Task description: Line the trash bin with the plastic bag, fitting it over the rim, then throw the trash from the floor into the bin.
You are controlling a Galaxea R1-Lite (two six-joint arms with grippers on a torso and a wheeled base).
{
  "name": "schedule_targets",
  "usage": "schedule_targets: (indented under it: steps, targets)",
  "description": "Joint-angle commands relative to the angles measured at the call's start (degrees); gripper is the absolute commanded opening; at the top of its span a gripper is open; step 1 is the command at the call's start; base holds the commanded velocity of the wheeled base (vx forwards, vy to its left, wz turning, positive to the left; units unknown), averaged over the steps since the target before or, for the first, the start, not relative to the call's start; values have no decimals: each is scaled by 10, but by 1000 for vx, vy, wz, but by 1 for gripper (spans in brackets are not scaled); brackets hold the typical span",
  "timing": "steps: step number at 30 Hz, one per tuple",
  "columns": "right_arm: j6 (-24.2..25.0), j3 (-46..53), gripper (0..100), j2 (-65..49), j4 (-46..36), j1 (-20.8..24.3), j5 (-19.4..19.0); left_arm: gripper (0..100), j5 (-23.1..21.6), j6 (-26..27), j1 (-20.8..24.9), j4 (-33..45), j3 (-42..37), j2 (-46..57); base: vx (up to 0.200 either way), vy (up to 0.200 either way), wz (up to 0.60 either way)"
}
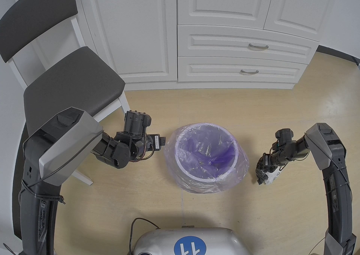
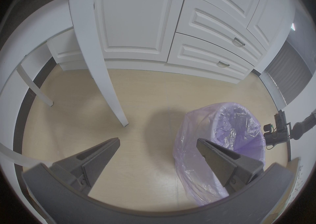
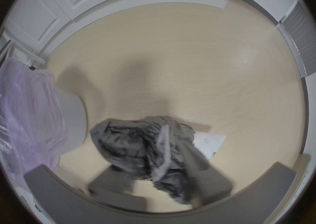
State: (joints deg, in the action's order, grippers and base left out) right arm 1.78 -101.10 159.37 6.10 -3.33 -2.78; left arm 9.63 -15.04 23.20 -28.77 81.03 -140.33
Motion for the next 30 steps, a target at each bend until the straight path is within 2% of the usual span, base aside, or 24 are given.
schedule_targets:
  steps: [1,4,11,21,30]
  targets:
    - [3,-2,0,7,1,0,1,100,0,-1,0,-2,-1,-1,0,0,0]
    - [3,6,0,-1,5,-2,3,100,0,-1,-1,-3,-3,3,0,0,0]
    - [-1,150,0,-196,6,5,-26,100,0,-1,-2,-3,-3,7,0,0,0]
    - [6,292,0,-439,15,61,-28,100,1,-1,-2,-3,-24,49,0,0,0]
    - [35,426,0,-557,163,141,-14,100,7,0,16,-4,-76,108,0,0,0]
